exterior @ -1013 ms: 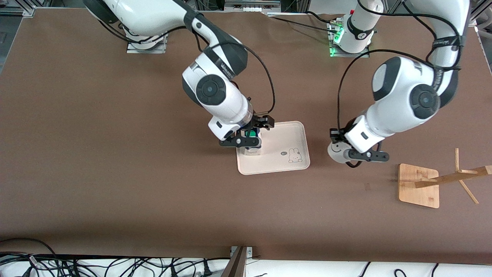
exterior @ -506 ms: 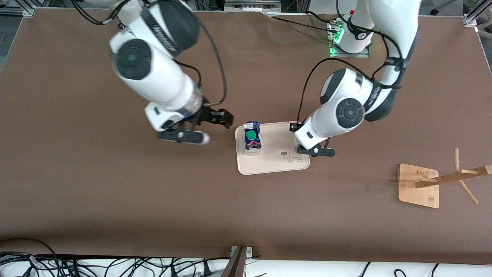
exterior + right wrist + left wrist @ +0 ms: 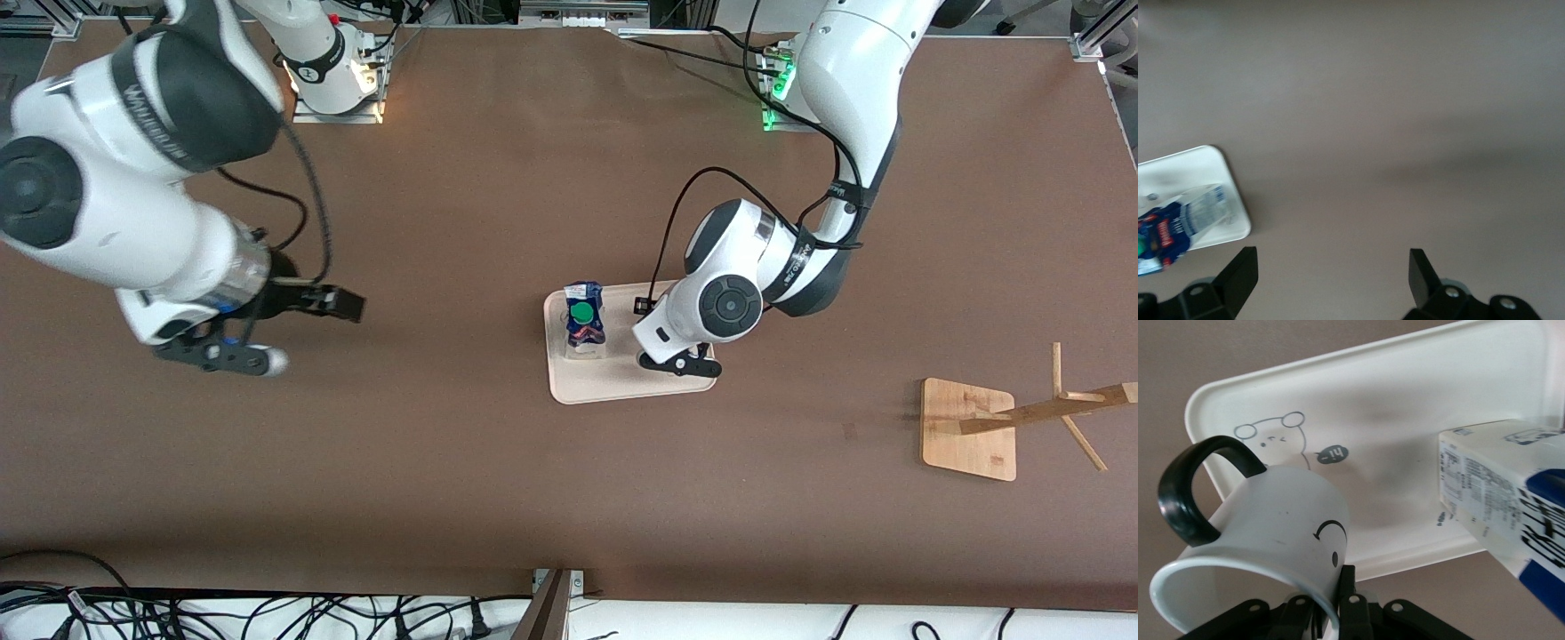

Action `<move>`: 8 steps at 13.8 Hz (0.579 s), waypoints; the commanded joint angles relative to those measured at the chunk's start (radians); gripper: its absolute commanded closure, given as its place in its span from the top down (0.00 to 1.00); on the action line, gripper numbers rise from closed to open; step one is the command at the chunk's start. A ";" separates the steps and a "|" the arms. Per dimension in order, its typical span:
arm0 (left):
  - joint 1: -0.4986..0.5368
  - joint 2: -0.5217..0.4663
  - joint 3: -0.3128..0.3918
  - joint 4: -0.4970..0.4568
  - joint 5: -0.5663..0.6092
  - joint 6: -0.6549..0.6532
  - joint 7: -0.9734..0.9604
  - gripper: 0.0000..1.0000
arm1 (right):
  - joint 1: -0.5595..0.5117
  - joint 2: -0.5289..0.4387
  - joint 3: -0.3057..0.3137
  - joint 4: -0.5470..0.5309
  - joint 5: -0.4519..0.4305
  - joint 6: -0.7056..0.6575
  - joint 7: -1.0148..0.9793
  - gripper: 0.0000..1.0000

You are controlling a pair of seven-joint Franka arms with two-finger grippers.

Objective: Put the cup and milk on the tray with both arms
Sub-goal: 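Lower the mug onto the tray while the right gripper withdraws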

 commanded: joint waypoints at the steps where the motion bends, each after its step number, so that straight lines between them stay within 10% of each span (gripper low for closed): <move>1: -0.016 0.046 0.014 0.052 0.036 -0.043 0.000 0.00 | -0.068 -0.051 -0.002 -0.019 -0.011 -0.053 -0.068 1.00; 8: -0.039 0.102 0.014 0.101 0.034 -0.069 0.027 0.00 | -0.149 -0.105 -0.042 -0.018 -0.060 -0.084 -0.243 1.00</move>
